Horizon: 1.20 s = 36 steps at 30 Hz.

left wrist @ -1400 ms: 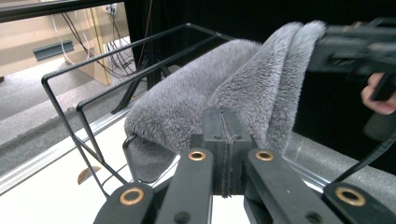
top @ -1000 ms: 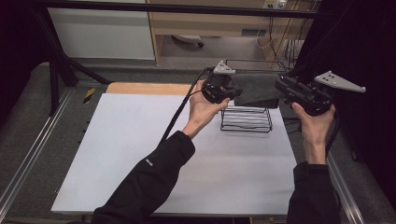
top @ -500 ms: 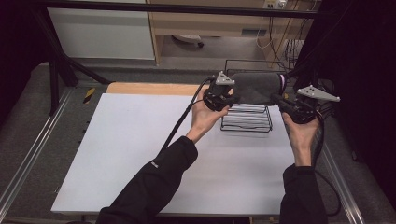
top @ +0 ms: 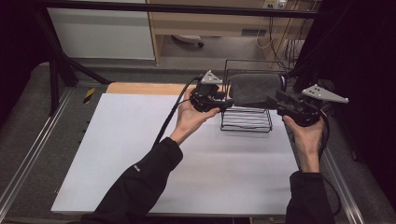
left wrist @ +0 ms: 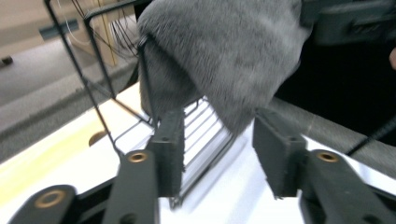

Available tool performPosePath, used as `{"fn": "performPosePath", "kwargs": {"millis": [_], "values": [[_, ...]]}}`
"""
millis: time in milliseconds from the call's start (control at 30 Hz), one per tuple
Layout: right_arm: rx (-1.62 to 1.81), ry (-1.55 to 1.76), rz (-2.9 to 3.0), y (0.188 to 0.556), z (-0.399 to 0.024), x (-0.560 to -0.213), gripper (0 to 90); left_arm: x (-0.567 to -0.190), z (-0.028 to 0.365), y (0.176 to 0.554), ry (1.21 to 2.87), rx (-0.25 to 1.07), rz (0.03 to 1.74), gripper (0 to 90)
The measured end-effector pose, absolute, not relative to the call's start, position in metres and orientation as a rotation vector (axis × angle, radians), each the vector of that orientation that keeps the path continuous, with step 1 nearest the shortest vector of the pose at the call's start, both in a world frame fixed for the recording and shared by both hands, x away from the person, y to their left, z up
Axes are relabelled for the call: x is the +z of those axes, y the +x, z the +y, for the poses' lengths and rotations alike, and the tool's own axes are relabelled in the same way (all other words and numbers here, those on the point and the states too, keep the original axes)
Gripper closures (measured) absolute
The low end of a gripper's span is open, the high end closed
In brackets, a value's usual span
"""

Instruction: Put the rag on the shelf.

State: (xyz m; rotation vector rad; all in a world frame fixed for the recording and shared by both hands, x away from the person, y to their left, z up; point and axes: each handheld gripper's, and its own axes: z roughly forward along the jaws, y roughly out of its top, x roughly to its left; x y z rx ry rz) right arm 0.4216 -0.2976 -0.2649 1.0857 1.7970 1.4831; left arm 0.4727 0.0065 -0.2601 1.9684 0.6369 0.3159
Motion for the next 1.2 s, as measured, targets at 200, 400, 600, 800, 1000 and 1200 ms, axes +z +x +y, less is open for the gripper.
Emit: {"fn": "performPosePath", "kwargs": {"millis": [200, 400, 600, 800, 1000, 1200], "values": [[1.514, 1.079, 1.842, 0.412, -0.282, -0.253, 27.4, -0.266, 0.036, 0.463, 2.030, 0.343, 0.660, 37.0], [1.495, 1.067, 1.914, 0.403, -0.262, -0.257, 10.9, -0.279, 0.074, 0.450, 2.056, 0.359, 0.707, 26.2], [1.509, 1.059, 1.963, 0.395, -0.242, -0.269, 2.6, -0.296, 0.115, 0.431, 2.060, 0.415, 0.750, 16.6], [1.522, 1.067, 2.030, 0.390, -0.226, -0.290, 0.8, -0.320, 0.160, 0.411, 2.044, 0.472, 0.813, 9.0], [1.514, 1.053, 2.125, 0.386, -0.215, -0.324, 0.7, -0.353, 0.200, 0.394, 2.020, 0.450, 0.869, 8.3], [1.504, 1.089, 2.180, 0.386, -0.214, -0.363, 0.7, -0.381, 0.228, 0.379, 1.983, 0.434, 0.903, 8.5]]}}
